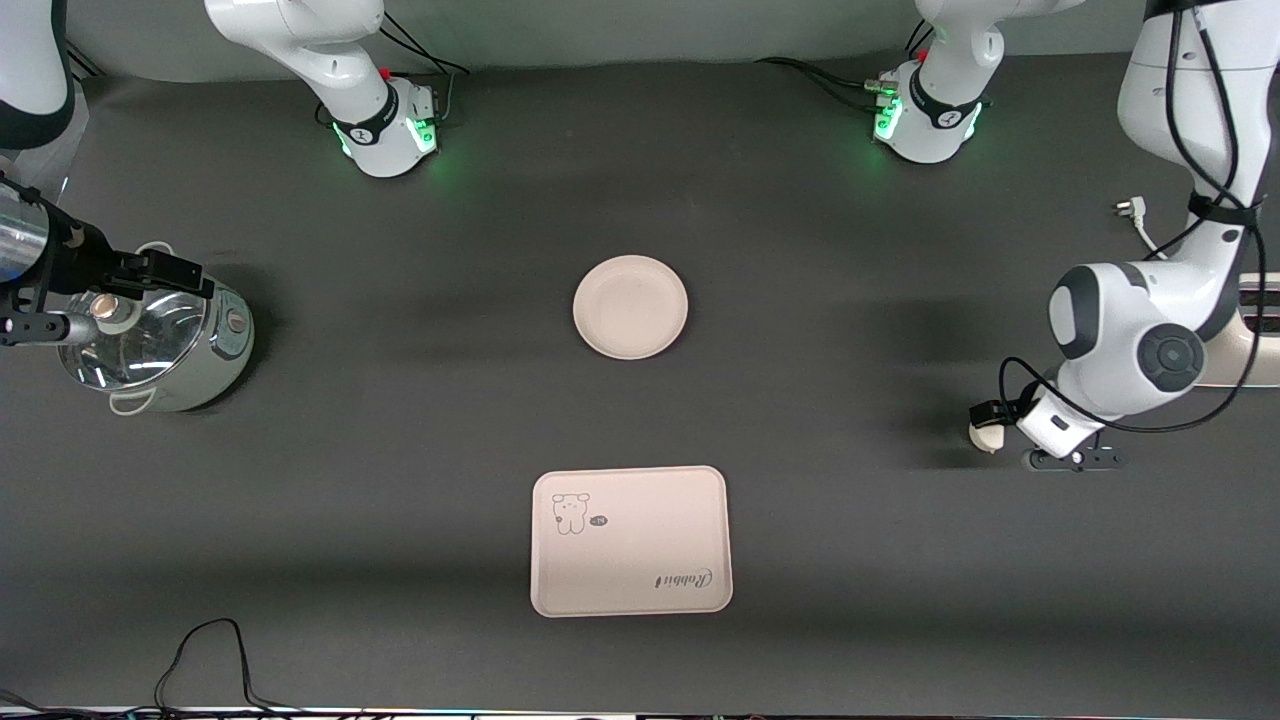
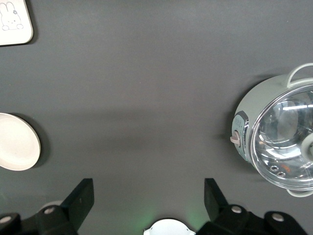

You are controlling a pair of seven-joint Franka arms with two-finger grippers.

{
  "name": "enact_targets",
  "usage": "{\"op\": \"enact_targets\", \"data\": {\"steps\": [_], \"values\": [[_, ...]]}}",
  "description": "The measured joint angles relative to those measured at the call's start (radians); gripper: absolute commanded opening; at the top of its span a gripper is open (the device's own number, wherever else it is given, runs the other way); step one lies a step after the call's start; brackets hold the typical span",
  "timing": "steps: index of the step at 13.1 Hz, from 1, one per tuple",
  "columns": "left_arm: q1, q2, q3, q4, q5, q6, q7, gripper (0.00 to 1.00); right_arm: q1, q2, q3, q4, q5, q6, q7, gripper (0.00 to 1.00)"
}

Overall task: Place bun in plate and plate on tray
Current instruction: 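Grasp the white bun with the left gripper and lift it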

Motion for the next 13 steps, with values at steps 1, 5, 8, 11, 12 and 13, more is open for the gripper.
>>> {"op": "enact_targets", "data": {"steps": [1, 5, 8, 11, 12, 13], "values": [[0.000, 0.008, -0.002, -0.015, 0.000, 0.023, 0.000, 0.59, 0.000, 0.006, 0.000, 0.000, 0.000, 0.000, 0.000, 1.00], [0.000, 0.019, -0.007, -0.022, 0.000, 0.034, 0.000, 0.05, 0.000, 0.026, -0.003, 0.000, 0.000, 0.015, 0.000, 1.00], [0.000, 0.019, -0.009, -0.017, 0.000, 0.035, 0.000, 0.05, 0.000, 0.034, -0.003, 0.000, 0.000, 0.019, 0.000, 1.00], [0.000, 0.006, -0.015, -0.011, 0.000, 0.032, 0.001, 0.05, 0.000, 0.044, -0.003, 0.000, 0.000, 0.021, 0.000, 1.00], [0.001, -0.011, -0.026, -0.009, -0.001, 0.017, 0.001, 0.05, 0.000, 0.046, -0.003, 0.000, 0.000, 0.021, 0.000, 1.00], [0.001, -0.041, -0.054, -0.001, -0.010, -0.027, 0.001, 0.05, 0.000, 0.048, -0.003, 0.000, 0.000, 0.021, 0.000, 1.00]]}}
